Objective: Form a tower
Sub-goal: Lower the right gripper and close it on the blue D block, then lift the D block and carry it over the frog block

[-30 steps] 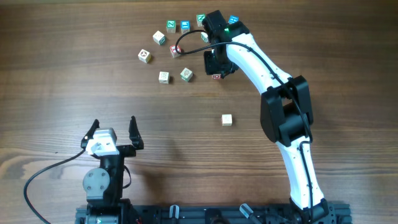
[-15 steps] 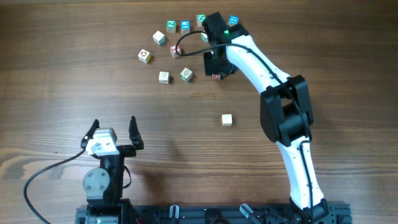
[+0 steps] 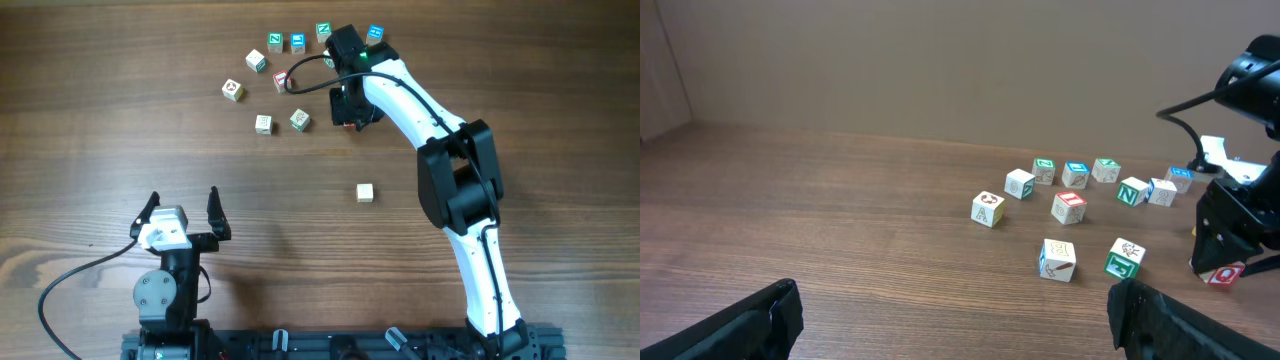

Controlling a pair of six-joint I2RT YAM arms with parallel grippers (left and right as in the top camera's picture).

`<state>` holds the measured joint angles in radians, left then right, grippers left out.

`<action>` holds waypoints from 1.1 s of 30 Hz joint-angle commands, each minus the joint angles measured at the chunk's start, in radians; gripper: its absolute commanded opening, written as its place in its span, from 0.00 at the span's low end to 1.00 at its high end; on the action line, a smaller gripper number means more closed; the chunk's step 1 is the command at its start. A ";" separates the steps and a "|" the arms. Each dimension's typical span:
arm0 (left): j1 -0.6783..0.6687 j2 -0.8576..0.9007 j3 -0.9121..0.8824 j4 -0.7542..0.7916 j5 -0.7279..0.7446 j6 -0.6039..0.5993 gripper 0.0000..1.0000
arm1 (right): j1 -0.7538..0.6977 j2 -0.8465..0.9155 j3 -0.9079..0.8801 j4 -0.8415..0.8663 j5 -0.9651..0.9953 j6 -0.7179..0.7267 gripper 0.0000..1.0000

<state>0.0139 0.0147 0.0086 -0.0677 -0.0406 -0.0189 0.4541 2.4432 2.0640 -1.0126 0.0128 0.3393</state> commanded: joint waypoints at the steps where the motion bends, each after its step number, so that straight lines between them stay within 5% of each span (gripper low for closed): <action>1: 0.006 -0.005 -0.003 0.000 -0.013 0.019 1.00 | -0.003 0.018 0.034 0.000 0.024 0.002 0.49; 17: 0.006 -0.005 -0.003 0.000 -0.013 0.019 1.00 | -0.003 0.005 0.051 -0.018 0.024 0.002 0.40; 21: 0.006 -0.005 -0.003 0.000 -0.013 0.019 1.00 | -0.003 -0.006 0.051 -0.021 0.025 0.002 0.28; 33: 0.006 -0.005 -0.003 0.000 -0.013 0.019 1.00 | -0.004 -0.353 0.051 -0.266 0.024 0.005 0.23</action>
<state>0.0139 0.0147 0.0086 -0.0681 -0.0402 -0.0185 0.4541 2.1780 2.0937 -1.2091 0.0246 0.3393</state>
